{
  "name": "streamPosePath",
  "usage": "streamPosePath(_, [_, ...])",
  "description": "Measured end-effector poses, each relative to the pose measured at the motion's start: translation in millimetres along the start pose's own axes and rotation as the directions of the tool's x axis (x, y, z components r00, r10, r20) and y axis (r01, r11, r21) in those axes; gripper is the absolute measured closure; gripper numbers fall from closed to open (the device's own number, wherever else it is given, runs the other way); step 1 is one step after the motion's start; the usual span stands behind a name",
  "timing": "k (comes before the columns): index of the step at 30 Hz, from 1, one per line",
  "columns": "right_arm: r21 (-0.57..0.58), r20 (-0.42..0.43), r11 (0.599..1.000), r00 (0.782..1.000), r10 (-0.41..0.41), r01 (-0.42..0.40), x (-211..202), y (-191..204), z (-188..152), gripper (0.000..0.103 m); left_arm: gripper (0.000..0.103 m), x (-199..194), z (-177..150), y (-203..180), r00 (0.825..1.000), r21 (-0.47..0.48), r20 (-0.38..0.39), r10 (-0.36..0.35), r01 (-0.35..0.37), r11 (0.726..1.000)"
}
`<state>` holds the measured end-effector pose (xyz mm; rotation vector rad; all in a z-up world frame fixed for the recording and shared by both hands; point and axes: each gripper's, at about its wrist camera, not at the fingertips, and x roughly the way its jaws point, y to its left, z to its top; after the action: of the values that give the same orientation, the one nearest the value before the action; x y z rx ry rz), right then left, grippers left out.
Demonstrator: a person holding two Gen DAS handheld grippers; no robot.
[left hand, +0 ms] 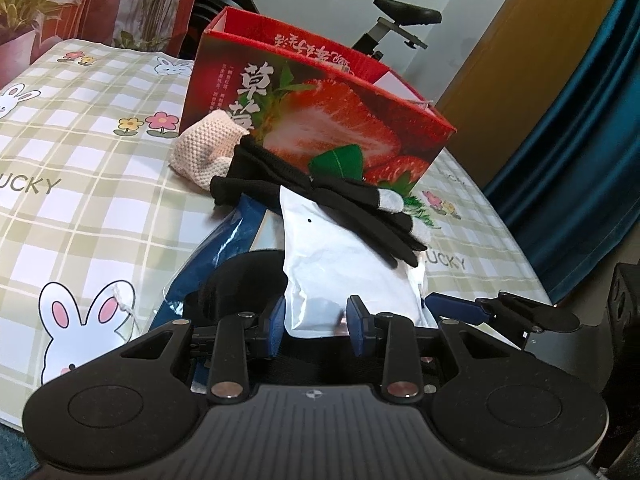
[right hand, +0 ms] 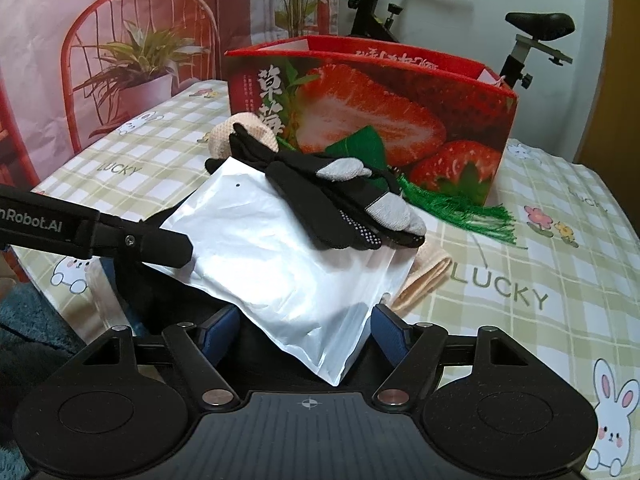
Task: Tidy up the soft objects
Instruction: 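Lower the left tool onto the white foil bag of cables, then close the left tool on the white bag and lift it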
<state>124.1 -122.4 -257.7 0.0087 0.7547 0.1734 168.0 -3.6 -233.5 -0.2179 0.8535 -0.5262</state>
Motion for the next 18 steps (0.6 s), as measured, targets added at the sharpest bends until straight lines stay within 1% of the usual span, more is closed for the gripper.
streamPosePath(11, [0.042,0.053,0.999,0.998,-0.032,0.029,-4,-19,17,0.039,0.068,-1,20,0,0.999,0.002,0.044,0.004,-0.004,1.000])
streamPosePath(18, [0.070,0.069,0.997,0.997,-0.036,0.031,1,-32,27,0.041,0.068,0,30,-5,0.998,0.054,0.069,0.009,-0.013,0.998])
